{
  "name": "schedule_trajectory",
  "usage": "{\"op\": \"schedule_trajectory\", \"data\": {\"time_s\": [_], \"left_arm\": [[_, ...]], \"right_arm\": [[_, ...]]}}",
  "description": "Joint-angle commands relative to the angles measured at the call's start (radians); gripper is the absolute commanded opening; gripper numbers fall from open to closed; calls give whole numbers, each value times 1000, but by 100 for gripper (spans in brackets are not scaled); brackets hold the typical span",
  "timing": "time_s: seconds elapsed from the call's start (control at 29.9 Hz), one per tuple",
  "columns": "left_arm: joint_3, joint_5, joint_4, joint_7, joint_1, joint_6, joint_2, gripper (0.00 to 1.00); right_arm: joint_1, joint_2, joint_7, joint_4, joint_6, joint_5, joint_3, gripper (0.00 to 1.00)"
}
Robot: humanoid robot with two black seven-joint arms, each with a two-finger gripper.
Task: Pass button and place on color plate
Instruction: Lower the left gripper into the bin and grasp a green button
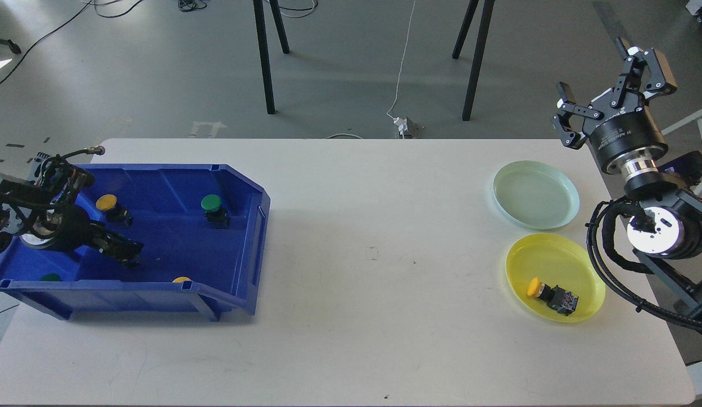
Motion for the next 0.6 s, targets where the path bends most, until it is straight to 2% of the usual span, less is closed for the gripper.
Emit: {"op": "schedule_trajectory", "data": {"time_s": [0.0, 0.27, 0.57], "left_arm": [[27, -4, 26, 0, 0, 0, -19, 97], [28, -7, 45, 0, 0, 0, -38, 95], [28, -7, 72, 0, 0, 0, -55, 84]], "right_arm": [[-2, 0, 0, 0, 0, 0, 0, 97], [-8, 0, 0, 0, 0, 0, 0, 97], [-16, 0, 0, -1, 2, -2, 0, 97]]}}
